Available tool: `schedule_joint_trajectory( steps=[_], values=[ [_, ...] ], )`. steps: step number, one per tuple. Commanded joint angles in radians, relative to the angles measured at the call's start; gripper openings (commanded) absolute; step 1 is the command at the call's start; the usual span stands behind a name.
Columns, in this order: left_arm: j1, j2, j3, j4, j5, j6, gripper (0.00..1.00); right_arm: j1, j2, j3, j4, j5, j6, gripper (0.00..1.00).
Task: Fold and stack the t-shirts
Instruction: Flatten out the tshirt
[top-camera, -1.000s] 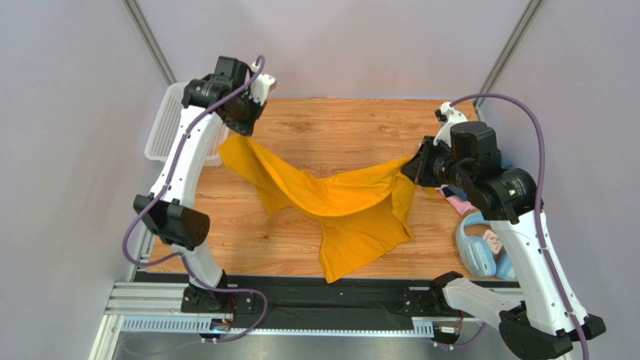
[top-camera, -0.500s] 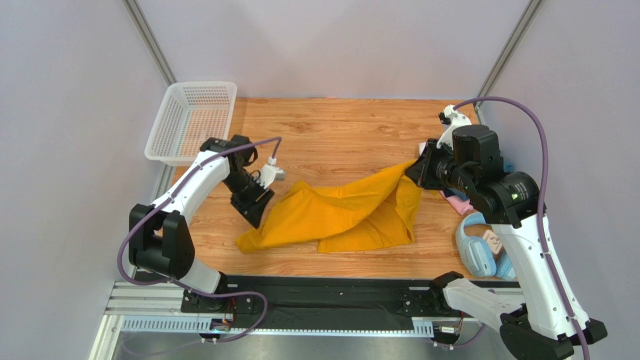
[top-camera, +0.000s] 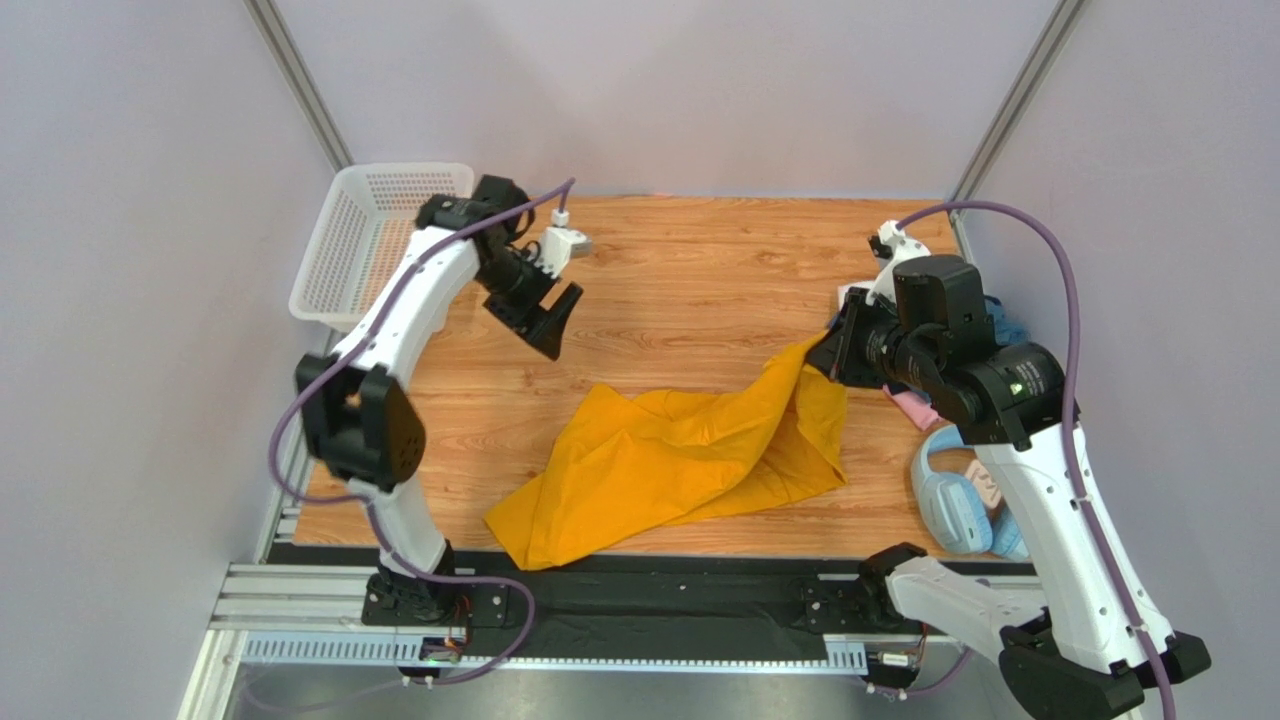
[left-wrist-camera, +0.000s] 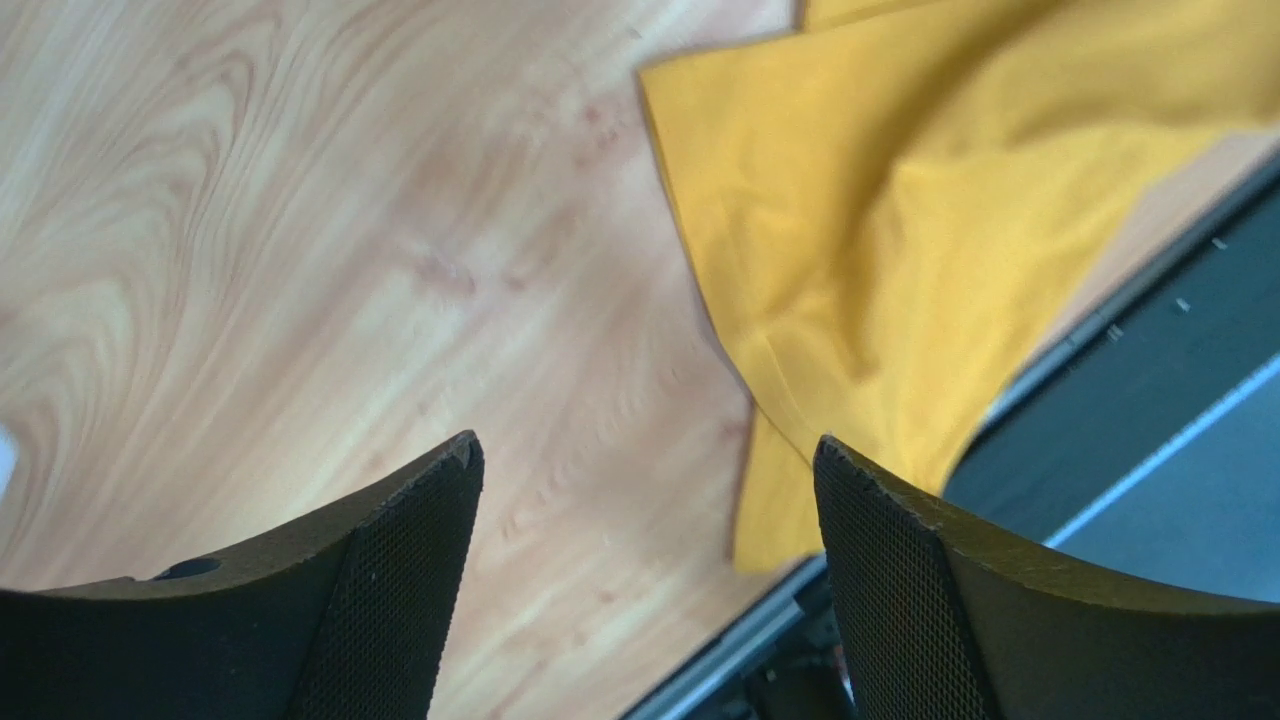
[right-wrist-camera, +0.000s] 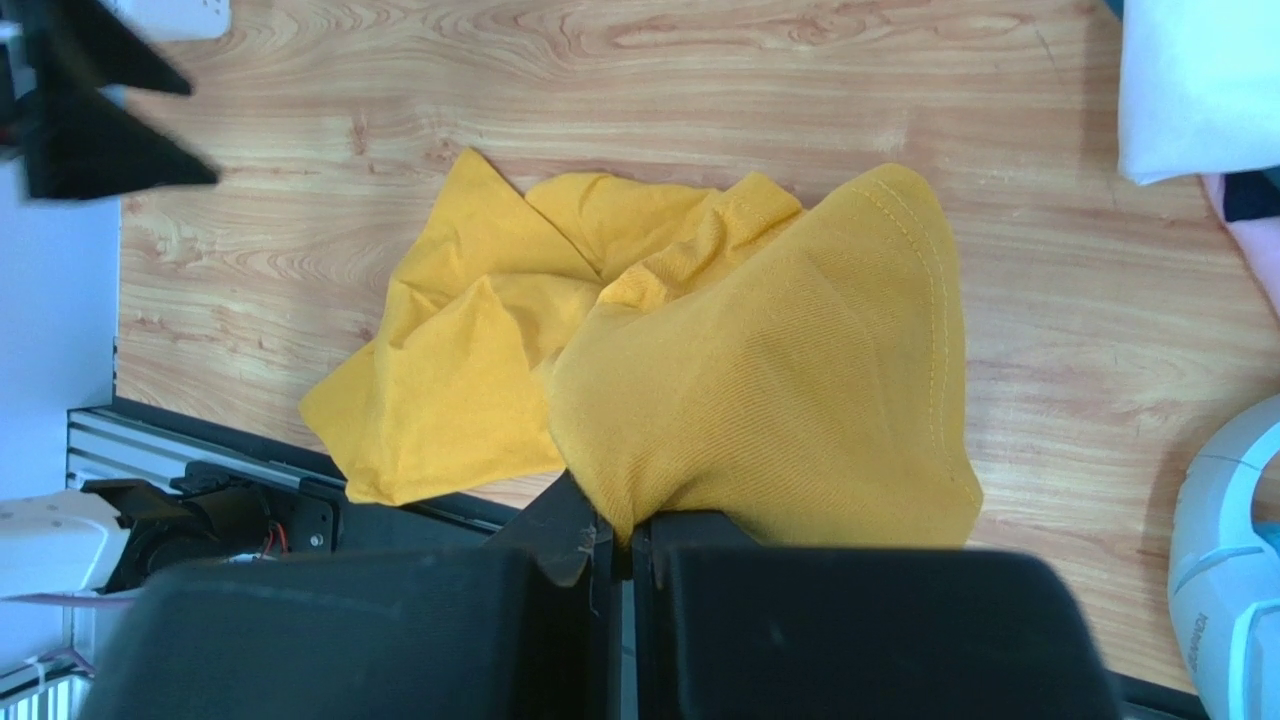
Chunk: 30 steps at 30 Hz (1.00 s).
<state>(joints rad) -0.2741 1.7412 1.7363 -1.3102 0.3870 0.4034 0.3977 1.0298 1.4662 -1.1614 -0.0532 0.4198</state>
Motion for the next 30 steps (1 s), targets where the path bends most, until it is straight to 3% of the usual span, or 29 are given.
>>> schedule_joint_trajectory(
  steps=[1,7,30],
  values=[
    [-0.091,0.225,0.009,0.066,-0.081,-0.083,0.85,-0.003,-0.046,-0.053,0.051,-0.031,0.04,0.0],
    [-0.145,0.386,0.095,0.071,-0.1,-0.126,0.81,-0.003,-0.062,-0.079,0.062,-0.05,0.057,0.0],
    [-0.186,0.469,0.112,0.147,-0.105,-0.184,0.69,-0.003,-0.082,-0.113,0.085,-0.077,0.071,0.0]
  ],
)
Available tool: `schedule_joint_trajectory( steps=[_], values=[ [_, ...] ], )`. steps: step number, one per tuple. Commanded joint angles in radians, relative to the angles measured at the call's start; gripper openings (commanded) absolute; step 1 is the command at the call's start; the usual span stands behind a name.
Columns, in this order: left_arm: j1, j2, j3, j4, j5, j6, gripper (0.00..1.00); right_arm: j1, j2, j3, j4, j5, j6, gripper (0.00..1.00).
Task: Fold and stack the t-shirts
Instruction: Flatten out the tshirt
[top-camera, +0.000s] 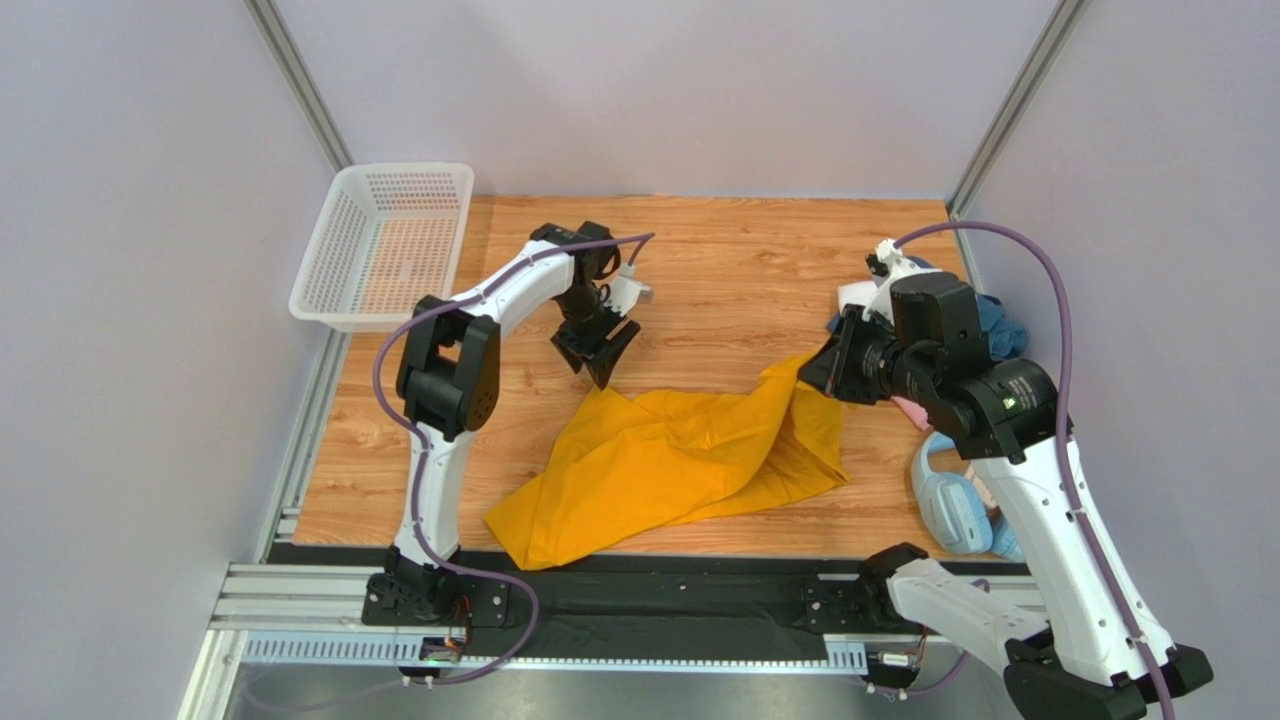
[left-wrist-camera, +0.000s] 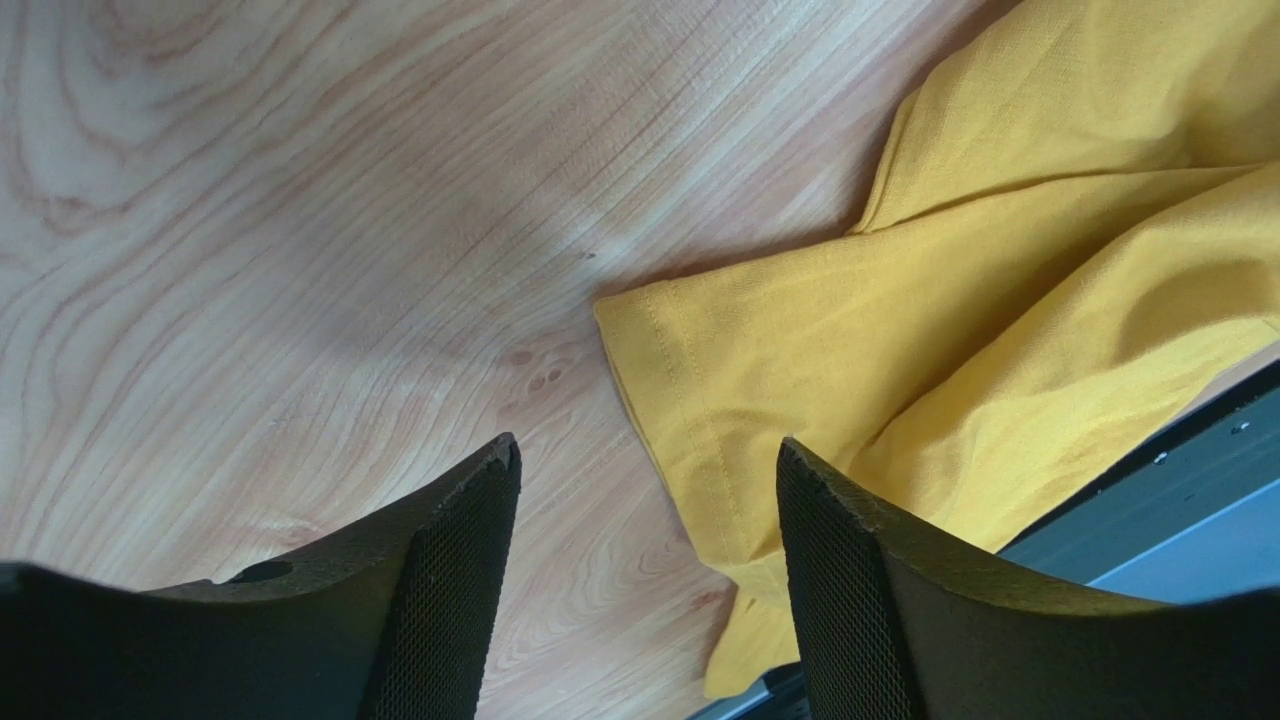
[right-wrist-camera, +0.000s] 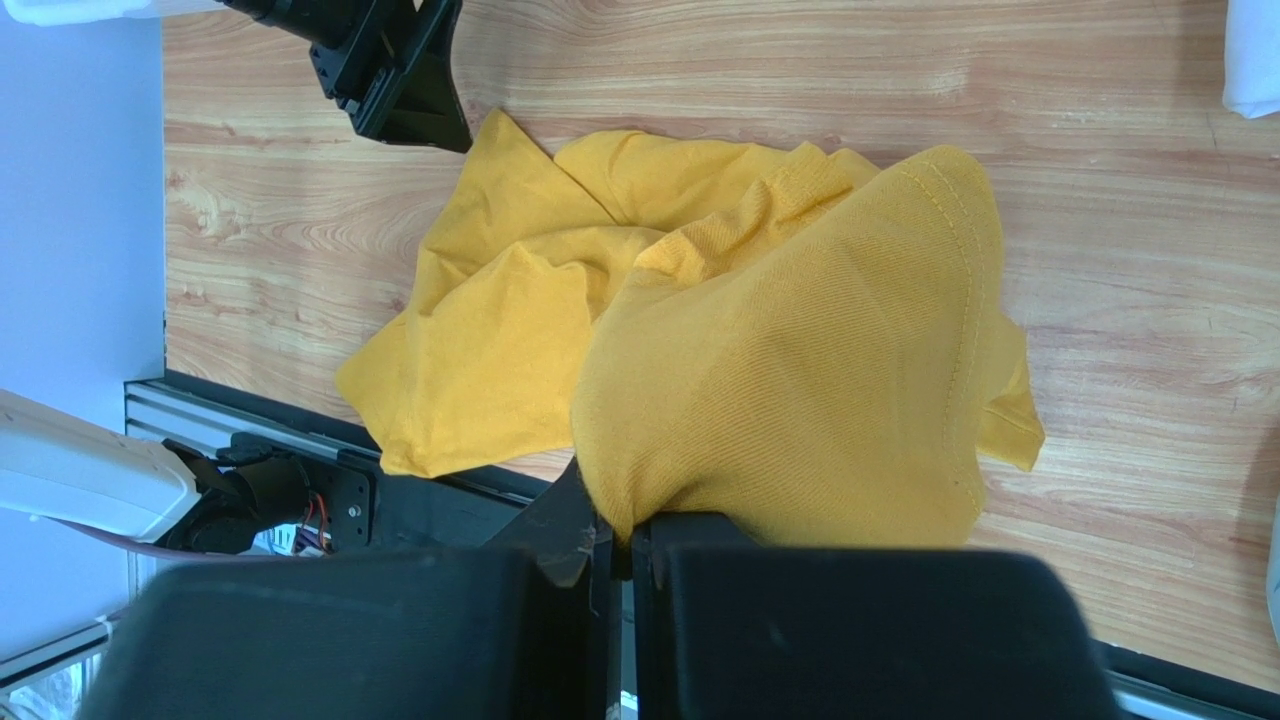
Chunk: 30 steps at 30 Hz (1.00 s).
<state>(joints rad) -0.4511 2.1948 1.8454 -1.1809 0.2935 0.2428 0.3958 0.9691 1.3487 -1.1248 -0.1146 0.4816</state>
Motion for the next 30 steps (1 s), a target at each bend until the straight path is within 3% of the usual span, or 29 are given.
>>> schedule_joint_trajectory(
  steps=[1,26,29,30],
  values=[
    [-0.014,0.02,0.005,0.018,-0.016,-0.023,0.69,-0.002,-0.021,0.003,0.048,-0.016,0.009,0.0],
    [-0.064,0.125,0.054,0.02,-0.025,-0.054,0.61,-0.002,-0.017,-0.017,0.069,-0.036,0.008,0.0],
    [-0.075,0.135,0.067,0.017,-0.024,-0.057,0.58,-0.002,-0.017,-0.025,0.071,-0.037,0.008,0.0],
    [-0.075,0.137,0.069,0.017,-0.022,-0.057,0.51,-0.002,-0.017,-0.026,0.071,-0.037,0.008,0.0]
  ],
)
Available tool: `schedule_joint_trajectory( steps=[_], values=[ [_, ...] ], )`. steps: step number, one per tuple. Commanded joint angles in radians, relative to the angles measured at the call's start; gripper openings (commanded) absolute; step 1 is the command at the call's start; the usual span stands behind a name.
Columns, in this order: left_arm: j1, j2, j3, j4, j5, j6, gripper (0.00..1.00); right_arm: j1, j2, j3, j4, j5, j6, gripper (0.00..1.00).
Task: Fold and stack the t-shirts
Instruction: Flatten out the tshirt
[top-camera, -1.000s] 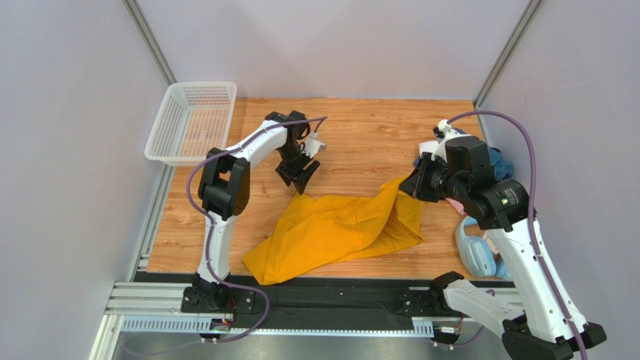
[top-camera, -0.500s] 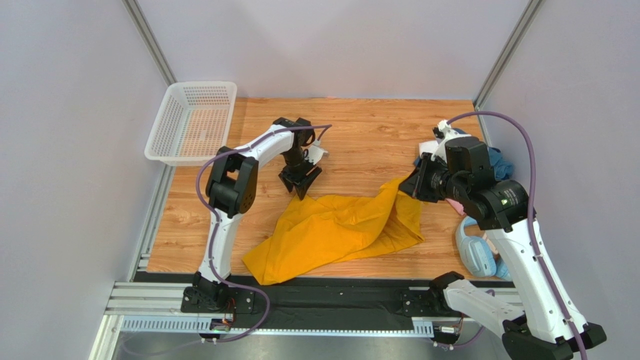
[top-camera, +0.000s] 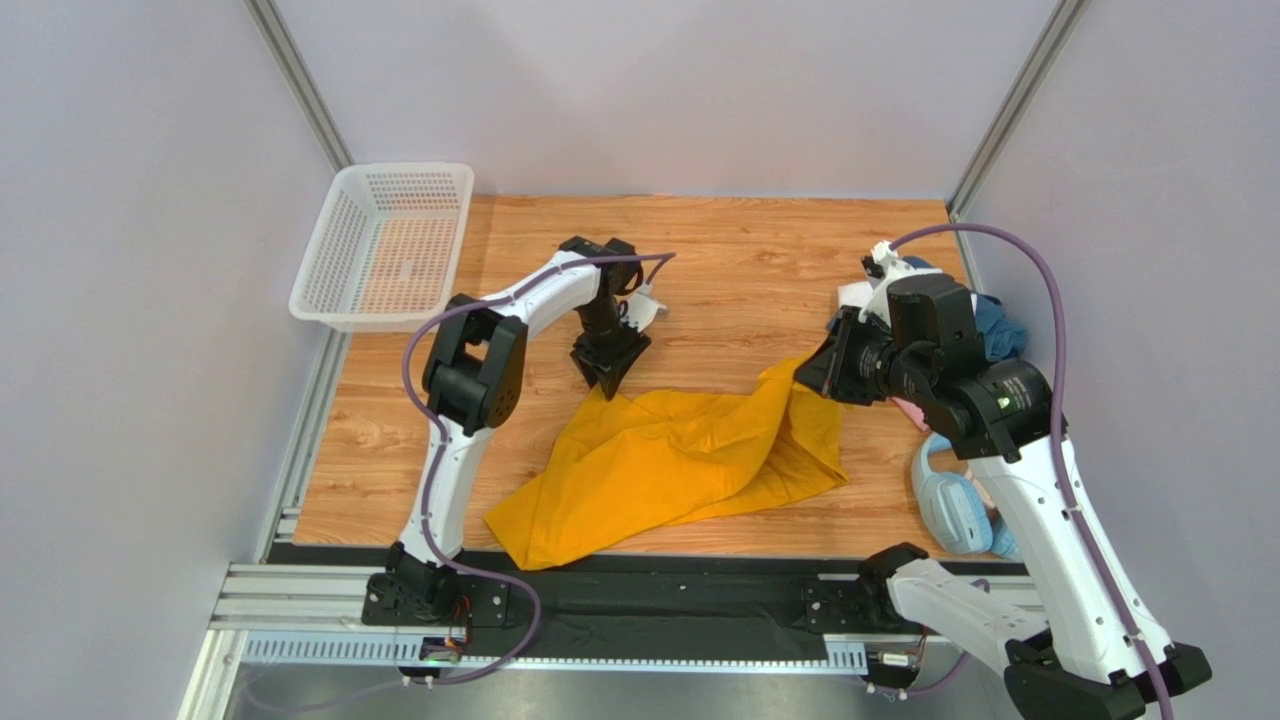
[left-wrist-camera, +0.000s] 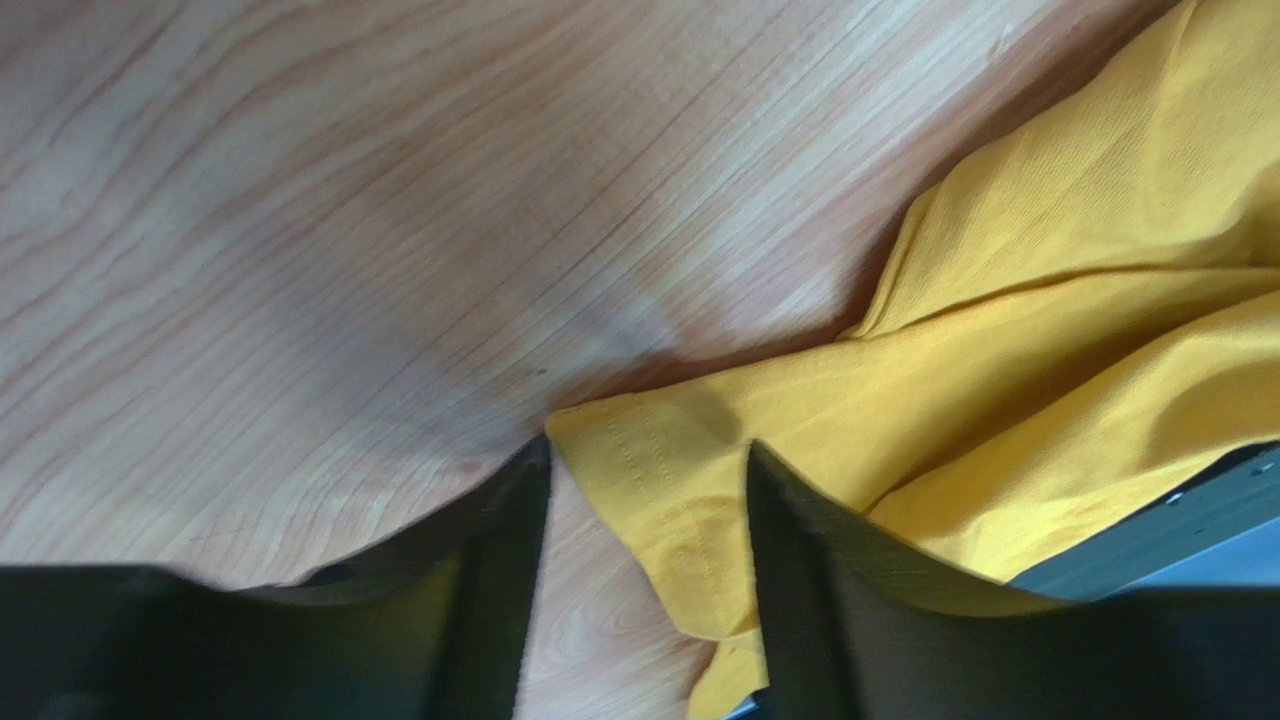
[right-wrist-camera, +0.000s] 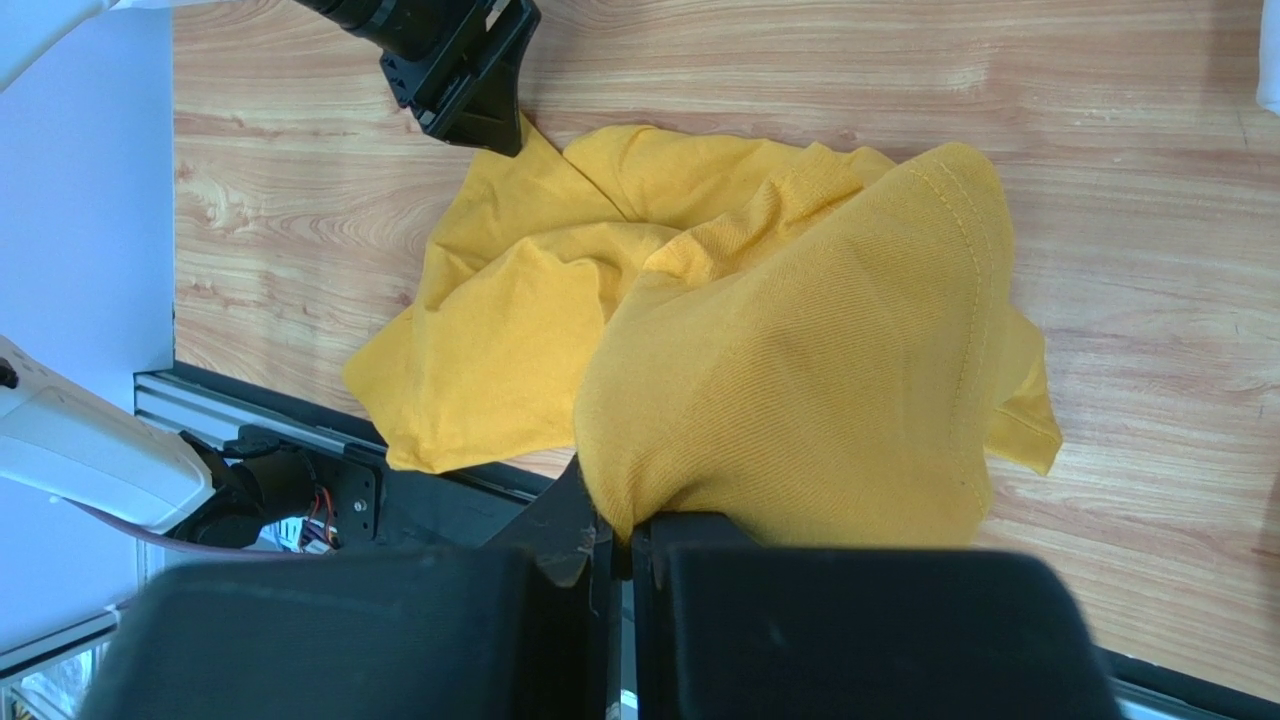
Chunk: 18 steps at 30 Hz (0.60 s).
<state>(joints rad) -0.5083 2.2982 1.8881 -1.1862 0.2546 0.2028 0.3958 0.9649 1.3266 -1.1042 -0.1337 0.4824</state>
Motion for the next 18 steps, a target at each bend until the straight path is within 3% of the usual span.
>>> schedule_joint_trajectory(
  steps=[1,9,14,18],
  values=[
    [-0.019,0.033,0.028,0.02,0.017,-0.017,0.46,-0.002,-0.014,-0.007,0.052,-0.018,0.005,0.0],
    [-0.018,0.01,0.009,0.008,-0.009,-0.011,0.0,-0.002,-0.025,-0.03,0.056,-0.021,0.004,0.0],
    [-0.009,-0.057,0.069,-0.042,-0.052,0.009,0.0,-0.003,-0.006,-0.006,0.053,0.003,-0.03,0.0],
    [0.06,-0.12,0.338,-0.183,-0.075,0.014,0.0,-0.005,0.047,0.113,0.041,0.048,-0.08,0.0]
  ],
)
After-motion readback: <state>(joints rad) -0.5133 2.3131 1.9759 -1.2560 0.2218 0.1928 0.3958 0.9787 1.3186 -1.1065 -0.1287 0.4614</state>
